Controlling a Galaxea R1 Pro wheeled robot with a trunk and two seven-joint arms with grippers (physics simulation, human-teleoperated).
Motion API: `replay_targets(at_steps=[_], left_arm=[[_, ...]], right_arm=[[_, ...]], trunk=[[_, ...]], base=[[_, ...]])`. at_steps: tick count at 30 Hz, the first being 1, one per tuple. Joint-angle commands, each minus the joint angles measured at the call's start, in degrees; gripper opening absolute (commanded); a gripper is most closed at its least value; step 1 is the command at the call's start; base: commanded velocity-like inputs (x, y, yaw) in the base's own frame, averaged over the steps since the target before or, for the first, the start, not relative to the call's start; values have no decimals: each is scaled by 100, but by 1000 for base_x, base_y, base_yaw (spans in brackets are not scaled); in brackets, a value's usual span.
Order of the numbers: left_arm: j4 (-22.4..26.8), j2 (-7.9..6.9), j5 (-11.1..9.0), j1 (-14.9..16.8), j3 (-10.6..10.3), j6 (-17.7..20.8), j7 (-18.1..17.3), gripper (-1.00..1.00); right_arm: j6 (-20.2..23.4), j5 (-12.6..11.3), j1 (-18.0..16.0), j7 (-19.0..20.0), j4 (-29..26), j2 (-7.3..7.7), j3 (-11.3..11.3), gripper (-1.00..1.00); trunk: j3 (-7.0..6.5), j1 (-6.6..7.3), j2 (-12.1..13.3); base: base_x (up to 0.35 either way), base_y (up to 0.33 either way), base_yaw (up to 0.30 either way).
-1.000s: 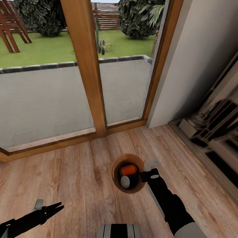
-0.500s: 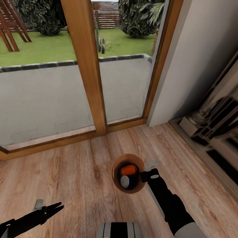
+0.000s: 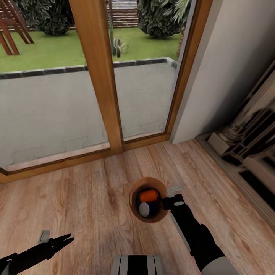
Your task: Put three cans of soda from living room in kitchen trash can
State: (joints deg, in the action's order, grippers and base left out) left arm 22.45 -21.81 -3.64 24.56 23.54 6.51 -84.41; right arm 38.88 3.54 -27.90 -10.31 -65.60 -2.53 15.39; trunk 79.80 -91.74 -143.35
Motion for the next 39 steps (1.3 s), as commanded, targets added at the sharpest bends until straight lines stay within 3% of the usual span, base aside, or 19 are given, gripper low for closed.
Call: replay_targets(at_steps=[1,14,17,37,38,39], left_arm=[[-2,1,2,4,0,-1,2,100],[-3,1,-3,4,1,-1,-5,100],[-4,1,-4,4,2,-1,-5,100],[-4,1,-5,4,10,-1,-5,100],[-4,1,-5,4,10,-1,-5,100],[-4,1,-5,4,10,-1,-5,100]], right_arm=[[-12,-11,4,20,38,-2,-1,-100],[-12,-11,4,20,39,-2,-1,-100],[-12,-11,4,20,39,-2,-1,-100],[-12,-11,5,20,38,-2,1,-100],[-12,-11,6,20,38,-2,3,100],[-12,-11,8,20,38,-2,5,100]], trunk=[[24,-16,-1],[68,-22,-4],[135,-29,-8],[135,-29,-8],[135,-29,-8],[135,-29,-8]], base=[[0,0,0],[0,0,0],[0,0,0],[0,0,0],[0,0,0],[0,0,0]])
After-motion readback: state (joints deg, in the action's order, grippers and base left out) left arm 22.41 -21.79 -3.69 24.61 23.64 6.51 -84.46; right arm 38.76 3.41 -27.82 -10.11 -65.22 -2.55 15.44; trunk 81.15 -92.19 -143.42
